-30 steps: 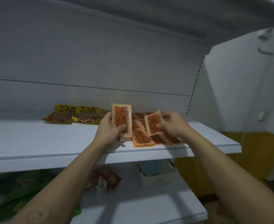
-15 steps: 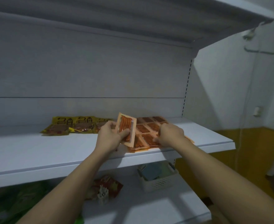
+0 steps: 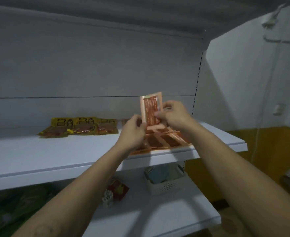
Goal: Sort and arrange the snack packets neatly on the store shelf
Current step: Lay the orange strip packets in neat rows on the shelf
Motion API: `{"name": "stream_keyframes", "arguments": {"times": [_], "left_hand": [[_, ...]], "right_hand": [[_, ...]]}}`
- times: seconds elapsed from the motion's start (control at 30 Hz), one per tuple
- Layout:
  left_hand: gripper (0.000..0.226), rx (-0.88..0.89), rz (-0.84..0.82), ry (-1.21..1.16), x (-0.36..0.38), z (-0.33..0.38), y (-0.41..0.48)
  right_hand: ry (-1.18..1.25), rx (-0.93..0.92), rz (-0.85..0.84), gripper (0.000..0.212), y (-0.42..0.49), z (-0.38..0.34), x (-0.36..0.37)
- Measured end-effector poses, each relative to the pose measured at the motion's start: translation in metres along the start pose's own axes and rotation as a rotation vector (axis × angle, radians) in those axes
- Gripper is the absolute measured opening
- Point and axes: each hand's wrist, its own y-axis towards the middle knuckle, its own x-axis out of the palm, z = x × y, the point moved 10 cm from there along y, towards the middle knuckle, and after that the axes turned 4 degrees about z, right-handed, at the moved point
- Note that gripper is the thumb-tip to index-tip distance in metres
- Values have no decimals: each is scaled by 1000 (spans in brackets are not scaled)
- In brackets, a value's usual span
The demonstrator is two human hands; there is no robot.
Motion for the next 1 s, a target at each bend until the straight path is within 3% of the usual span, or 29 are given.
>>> {"name": "stream_keyframes", "arguments": {"times": [0.07,0.13,0.23,0.37,0.5,0.57,0.7,0.9,1.0], "left_hand": [[26,125,-57,419,16,-3,-2],[34,218,-90,720,35,-12,-6],[42,246,-151,924,58,-22,-3],[41,132,-153,937,69,-35,0],[45,173,-80,932,69,-38,1],[47,163,-107,931,71,-40,2],[53,132,-132,927,72,-44,-6],[41,137,-129,953,70,-35,-2],[41,138,-106,958,76,-31,-8]], "right_hand": [[-39,60,109,9,15,25,-30],[-165,128,35,5,25,60,-38],[-274,146,-108,17,35,97,-30],[-429,64,-190,12,42,122,-22],[-712,-121,-143,19,48,129,-24],[-728,-218,-104,26,46,123,-26],[-772,-412,-243,35,24,127,-4],[-729,-503,-100,40,22,120,-11],[-773,-504,-136,46,20,125,-10]]}}
